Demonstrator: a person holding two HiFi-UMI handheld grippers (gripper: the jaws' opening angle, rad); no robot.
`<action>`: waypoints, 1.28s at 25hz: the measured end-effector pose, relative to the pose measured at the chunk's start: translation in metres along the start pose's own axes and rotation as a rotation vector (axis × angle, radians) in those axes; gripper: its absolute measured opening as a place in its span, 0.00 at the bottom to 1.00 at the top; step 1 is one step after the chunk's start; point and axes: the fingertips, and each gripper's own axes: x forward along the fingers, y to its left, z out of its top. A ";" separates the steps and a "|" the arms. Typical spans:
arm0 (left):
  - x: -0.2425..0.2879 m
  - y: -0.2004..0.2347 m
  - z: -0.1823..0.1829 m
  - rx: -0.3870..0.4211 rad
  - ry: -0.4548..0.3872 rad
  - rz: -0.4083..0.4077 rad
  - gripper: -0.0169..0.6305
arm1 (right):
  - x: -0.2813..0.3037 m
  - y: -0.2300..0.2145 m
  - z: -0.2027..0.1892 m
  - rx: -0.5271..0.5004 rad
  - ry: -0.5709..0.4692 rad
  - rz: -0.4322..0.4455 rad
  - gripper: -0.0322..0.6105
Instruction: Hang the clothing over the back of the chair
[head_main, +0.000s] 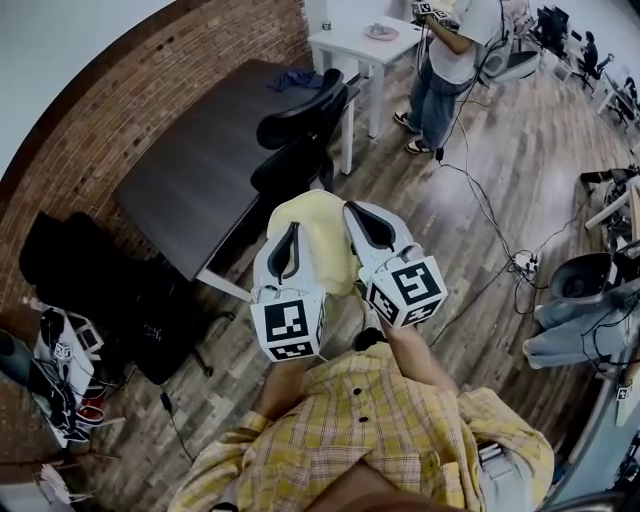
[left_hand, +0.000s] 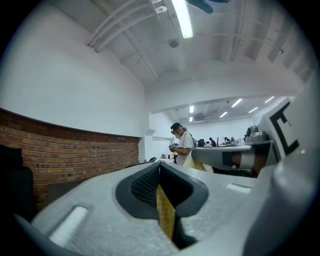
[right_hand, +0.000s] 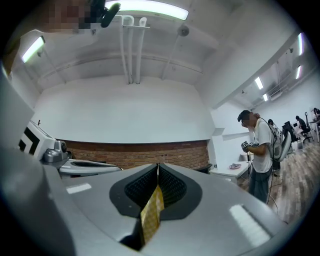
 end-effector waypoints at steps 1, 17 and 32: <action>0.012 0.001 0.002 0.003 -0.002 0.004 0.03 | 0.008 -0.008 0.002 -0.001 -0.004 0.006 0.07; 0.171 0.001 0.037 0.025 -0.035 0.120 0.03 | 0.103 -0.140 0.029 0.015 -0.036 0.117 0.07; 0.229 -0.013 0.045 0.045 -0.038 0.210 0.03 | 0.137 -0.201 0.039 0.037 -0.057 0.211 0.07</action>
